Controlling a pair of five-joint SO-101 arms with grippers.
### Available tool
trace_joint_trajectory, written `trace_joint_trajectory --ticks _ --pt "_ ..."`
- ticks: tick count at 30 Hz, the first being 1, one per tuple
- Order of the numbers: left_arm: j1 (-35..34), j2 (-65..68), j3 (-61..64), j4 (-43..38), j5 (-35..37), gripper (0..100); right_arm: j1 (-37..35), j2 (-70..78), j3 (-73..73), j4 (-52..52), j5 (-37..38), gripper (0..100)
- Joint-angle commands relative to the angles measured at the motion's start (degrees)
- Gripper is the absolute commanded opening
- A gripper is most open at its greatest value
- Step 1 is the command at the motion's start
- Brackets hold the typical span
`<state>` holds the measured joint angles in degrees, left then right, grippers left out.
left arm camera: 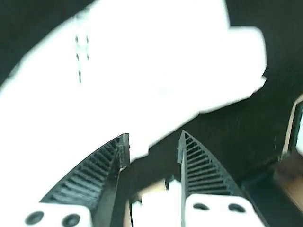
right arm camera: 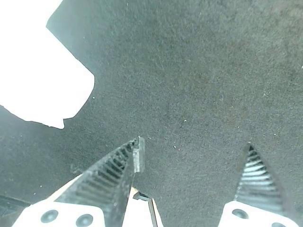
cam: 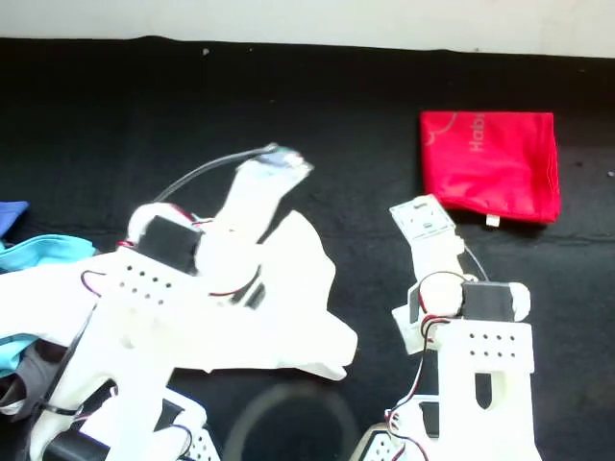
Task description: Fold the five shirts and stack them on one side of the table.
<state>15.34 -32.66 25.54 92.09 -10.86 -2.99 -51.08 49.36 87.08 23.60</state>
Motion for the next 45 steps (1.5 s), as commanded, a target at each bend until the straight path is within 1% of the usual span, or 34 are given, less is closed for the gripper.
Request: trace_joint_trajectory --ticks 1,4,6,9,14,20,24,28,30,33,35,37,41,45 --pt "-6.81 -0.4 7.69 1.76 0.26 18 -0.48 -1.01 -0.13 -0.48 -0.26 30.7" --pt "-11.38 -0.4 15.25 1.76 0.26 18 -0.48 -1.01 -0.31 -0.57 -0.35 30.7" --pt "-12.62 -0.4 18.95 1.67 0.44 18 -0.48 -1.01 -0.31 -0.57 -0.35 30.7" --pt "-13.58 -0.4 20.97 -1.85 0.53 18 -0.48 -1.01 -0.31 -0.57 -0.53 30.7" --pt "-13.76 -0.4 28.26 -11.78 0.35 18 -0.48 -1.01 -0.13 -0.04 -0.53 30.7" --pt "-13.58 -0.31 36.26 -26.2 0.26 18 -0.4 -1.01 -0.04 -0.04 -0.53 30.7" --pt "-13.76 -0.31 39.6 -31.21 0.26 23 -0.4 -1.01 -0.13 -0.04 -0.53 30.7" --pt "-13.76 -0.31 41.27 -32.53 0.18 23 -0.4 -1.01 -0.13 -0.13 -0.53 30.7" --pt "-13.76 -0.75 41.1 -32.44 -1.76 21 -0.4 -1.01 0.04 -0.31 -0.53 30.7" --pt "-13.85 -0.84 40.66 -32.35 -6.68 9 -0.4 -1.01 0.22 -0.4 -0.53 30.7" --pt "-13.93 -0.84 39.78 -32.09 -7.82 0 -0.4 -1.01 0.31 -0.4 -0.53 30.7" --pt "-13.93 -0.84 38.46 -32.0 -7.91 2 -0.48 -1.01 0.31 -0.48 -0.53 30.7" --pt "-13.93 -0.84 34.95 -31.82 -7.91 1 -0.48 -1.01 0.31 -1.27 -0.53 30.7" --pt "-15.96 -0.84 25.89 -26.64 -8.09 1 -0.57 -0.66 0.4 -2.24 -0.53 30.7"
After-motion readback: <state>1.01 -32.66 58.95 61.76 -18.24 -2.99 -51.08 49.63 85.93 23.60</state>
